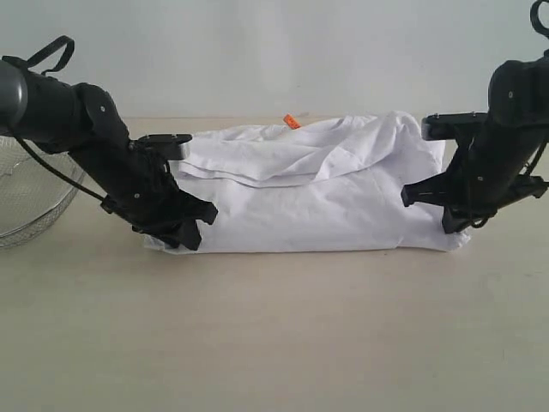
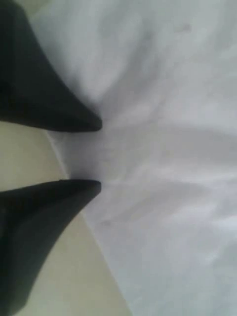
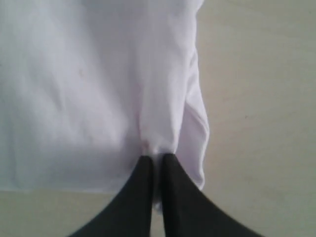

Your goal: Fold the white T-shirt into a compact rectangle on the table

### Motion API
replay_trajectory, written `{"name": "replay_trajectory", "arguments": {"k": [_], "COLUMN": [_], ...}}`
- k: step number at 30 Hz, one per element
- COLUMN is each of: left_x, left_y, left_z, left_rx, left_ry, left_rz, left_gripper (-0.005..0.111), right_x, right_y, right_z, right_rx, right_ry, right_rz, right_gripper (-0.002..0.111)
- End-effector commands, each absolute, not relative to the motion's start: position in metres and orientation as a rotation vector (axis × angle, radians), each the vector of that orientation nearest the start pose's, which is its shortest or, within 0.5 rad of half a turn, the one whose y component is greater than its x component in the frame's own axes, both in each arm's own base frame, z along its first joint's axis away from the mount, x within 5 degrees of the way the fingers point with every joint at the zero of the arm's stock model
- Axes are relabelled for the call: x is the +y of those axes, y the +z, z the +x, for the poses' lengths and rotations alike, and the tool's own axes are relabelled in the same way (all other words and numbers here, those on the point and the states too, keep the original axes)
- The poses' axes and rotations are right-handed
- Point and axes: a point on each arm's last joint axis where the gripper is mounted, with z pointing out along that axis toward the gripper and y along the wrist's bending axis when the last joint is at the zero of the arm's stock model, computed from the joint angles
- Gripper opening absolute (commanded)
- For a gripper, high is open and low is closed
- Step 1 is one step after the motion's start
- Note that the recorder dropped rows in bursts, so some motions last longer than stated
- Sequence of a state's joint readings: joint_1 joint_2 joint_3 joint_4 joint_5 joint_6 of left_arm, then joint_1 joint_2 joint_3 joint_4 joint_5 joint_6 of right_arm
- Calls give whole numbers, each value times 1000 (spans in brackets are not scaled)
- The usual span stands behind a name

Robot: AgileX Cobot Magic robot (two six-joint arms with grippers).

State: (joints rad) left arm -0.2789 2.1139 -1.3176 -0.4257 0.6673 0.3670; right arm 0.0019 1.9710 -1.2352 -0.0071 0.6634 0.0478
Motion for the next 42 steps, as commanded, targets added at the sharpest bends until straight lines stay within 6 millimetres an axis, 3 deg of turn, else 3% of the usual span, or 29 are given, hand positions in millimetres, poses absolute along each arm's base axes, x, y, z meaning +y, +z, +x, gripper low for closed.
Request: {"name": "replay_trajectory", "arguments": {"k": [1,7,10,18,23,27,31,34,36,42], "left_x": [-131,-125,-121,-118,-128,-129,-127,-127,-127,-127], "left_y": [99,89,93,106,105,108,120,136,145,150], "left_z": [373,353,341,321,295,281,273,274,277,284], "left_rx": [2974,3026,3040,3028,3040,3042,3001,2935,2882,2804], "left_ry": [-390,-376,-375,-379,-393,-402,-403,-409,-404,-383], "left_rz": [519,499,501,491,523,526,516,513,503,468], "left_gripper": [32,27,27,27,27,27,27,27,27,27], "right_x": [-2,-3,-3,-3,-3,-3,-2,5,17,34], "right_y": [145,123,117,136,142,149,175,199,204,175], "right_z": [372,352,346,320,293,283,280,281,284,312], "right_rx": [2980,3020,3039,3027,3032,3018,2909,2767,2708,2738], "right_ry": [-36,-44,-44,-43,-42,-41,-21,89,179,208], "right_rz": [27,19,22,41,56,63,77,90,-12,-84], "right_gripper": [0,0,0,0,0,0,0,0,0,0]}}
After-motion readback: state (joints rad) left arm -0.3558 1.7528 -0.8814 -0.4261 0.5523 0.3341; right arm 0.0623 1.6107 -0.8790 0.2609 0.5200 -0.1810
